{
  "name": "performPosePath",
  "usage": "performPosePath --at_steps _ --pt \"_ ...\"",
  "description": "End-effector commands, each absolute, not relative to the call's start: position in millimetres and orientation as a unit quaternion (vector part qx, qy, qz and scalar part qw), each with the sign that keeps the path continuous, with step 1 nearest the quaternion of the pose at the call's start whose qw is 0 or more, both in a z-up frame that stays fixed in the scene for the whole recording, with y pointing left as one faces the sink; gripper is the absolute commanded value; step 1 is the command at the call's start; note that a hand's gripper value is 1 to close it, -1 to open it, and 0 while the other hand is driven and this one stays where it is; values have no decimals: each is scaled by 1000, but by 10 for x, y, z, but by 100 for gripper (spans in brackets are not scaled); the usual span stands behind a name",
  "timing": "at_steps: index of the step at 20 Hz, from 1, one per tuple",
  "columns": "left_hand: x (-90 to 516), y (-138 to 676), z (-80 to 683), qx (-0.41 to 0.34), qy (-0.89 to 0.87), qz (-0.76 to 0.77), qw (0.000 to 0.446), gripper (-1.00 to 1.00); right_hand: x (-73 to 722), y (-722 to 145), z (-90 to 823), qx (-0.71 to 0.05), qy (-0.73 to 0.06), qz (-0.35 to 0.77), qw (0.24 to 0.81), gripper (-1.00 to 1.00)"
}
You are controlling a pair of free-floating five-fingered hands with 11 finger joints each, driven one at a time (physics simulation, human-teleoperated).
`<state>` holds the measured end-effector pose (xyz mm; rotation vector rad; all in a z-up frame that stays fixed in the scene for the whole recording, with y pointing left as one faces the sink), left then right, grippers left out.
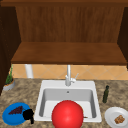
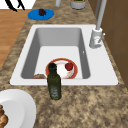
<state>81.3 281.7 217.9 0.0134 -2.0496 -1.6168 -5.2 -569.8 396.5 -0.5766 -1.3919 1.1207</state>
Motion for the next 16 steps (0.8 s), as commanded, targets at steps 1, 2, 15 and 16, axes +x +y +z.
performPosePath --at_steps 1,2,15,16 --pt "813 2817 2179 5 -758 -598 262 0 68 -5670 3965 -301 -571 504 574 -100" --pt "813 2817 2179 5 -758 -598 262 0 101 -5667 3961 -308 -567 508 571 -100" --pt "813 2817 2179 5 -758 -598 262 0 407 -5478 3950 -379 -511 562 528 -100" --pt "813 2817 2179 5 -758 -598 262 0 424 -5458 3950 -384 -507 566 525 -100"
